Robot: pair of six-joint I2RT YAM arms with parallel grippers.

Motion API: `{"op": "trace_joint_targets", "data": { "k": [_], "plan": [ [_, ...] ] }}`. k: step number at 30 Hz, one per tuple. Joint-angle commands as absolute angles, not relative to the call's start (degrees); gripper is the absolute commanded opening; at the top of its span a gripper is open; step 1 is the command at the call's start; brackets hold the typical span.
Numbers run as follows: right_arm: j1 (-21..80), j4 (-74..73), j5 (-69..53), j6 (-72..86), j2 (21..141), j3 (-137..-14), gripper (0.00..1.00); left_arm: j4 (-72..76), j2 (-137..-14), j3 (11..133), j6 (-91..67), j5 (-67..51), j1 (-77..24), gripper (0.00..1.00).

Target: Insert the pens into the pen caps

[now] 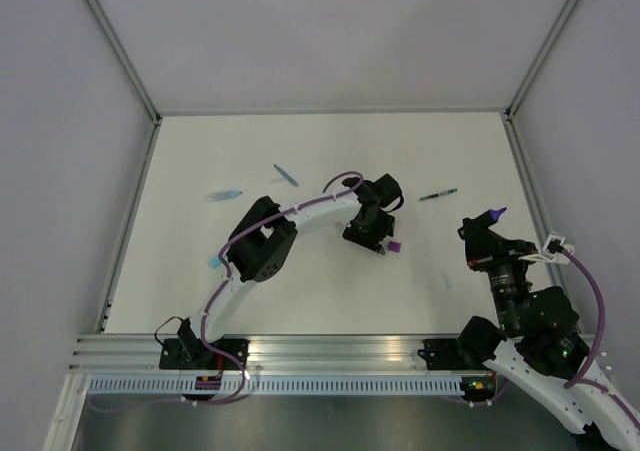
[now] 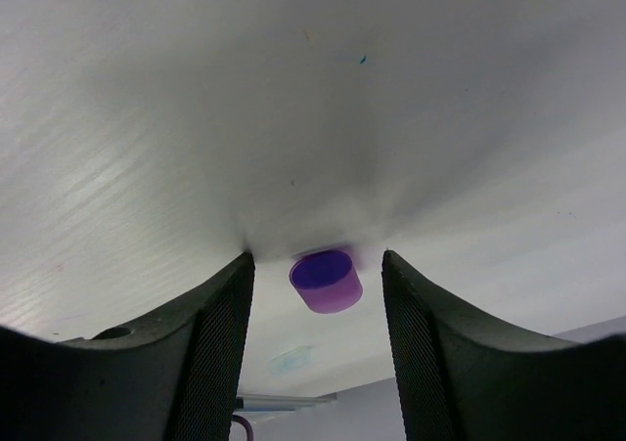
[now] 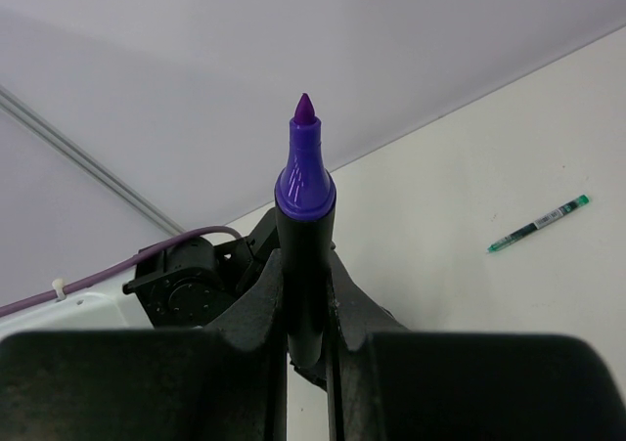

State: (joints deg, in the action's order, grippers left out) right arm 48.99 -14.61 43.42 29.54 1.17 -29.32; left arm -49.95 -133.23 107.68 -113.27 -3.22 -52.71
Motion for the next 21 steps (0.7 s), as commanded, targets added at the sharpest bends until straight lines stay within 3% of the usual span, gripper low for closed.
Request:
{"op": "trace_joint_targets", "data": {
  "k": [1, 21],
  "plan": [
    [49.1, -13.9, 43.2, 29.0, 0.7, -30.5, 0.0, -56.6, -134.8, 110.3, -115.5, -1.8, -53.8, 0.61],
    [49.0, -15.3, 43.9, 29.0, 0.4, -31.6, 0.0, -54.6, -138.3, 114.8, -116.8, -1.6, -55.5, 0.63]
  ]
}}
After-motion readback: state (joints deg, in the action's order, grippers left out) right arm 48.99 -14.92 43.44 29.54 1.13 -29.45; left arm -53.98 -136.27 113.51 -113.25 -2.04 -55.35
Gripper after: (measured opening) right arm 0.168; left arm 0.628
